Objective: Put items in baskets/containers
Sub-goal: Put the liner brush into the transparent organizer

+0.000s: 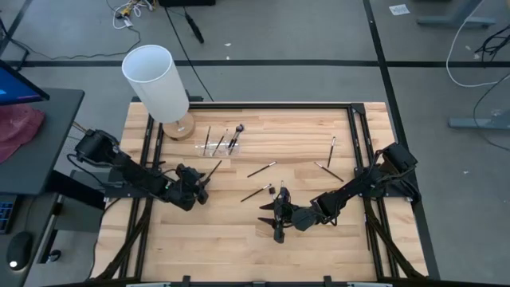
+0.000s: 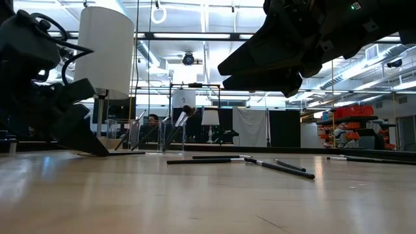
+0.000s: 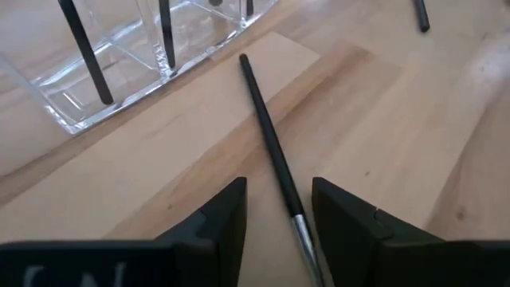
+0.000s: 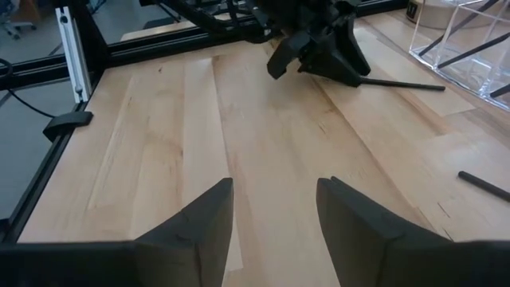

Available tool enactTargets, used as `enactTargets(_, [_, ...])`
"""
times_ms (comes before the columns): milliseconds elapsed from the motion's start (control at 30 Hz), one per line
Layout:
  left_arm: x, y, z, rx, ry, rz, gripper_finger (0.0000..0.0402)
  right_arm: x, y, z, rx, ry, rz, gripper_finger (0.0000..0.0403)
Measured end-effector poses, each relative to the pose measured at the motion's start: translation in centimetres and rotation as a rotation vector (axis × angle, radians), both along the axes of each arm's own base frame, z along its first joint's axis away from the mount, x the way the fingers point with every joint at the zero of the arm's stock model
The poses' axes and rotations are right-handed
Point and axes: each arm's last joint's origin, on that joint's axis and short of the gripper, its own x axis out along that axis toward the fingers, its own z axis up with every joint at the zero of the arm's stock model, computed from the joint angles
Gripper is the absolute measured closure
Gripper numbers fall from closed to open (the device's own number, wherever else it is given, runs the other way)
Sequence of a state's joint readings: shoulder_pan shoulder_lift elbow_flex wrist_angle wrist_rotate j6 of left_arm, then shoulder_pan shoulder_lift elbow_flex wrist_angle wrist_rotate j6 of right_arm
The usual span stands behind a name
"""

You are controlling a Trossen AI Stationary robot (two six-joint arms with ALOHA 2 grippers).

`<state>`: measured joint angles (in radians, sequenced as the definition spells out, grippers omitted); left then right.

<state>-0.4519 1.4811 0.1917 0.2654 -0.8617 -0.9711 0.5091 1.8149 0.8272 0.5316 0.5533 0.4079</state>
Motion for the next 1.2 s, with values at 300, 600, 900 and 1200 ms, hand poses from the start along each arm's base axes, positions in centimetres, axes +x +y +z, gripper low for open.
enactTargets(300, [-0.1, -0.5, -1.6, 0.036, -0.006, 0.026, 0.0306, 0.0, 0.0, 0.0, -0.001, -0.002, 0.001, 0.0218])
enactTargets(600, [-0.4, -1.3, -2.0, 0.081, -0.018, -0.014, 0.0341, 0.0, 0.0, 0.0, 0.000, -0.003, 0.001, 0.0218])
enactTargets(900, [-0.1, -1.4, -2.4, 0.103, -0.059, 0.000, 0.0232, 0.0, 0.0, 0.0, 0.000, -0.003, 0.001, 0.0218])
enactTargets(1200, [0.0, -1.4, -2.9, 0.121, -0.088, 0.034, 0.0209, 0.0, 0.0, 0.1, 0.001, -0.006, 0.001, 0.0218])
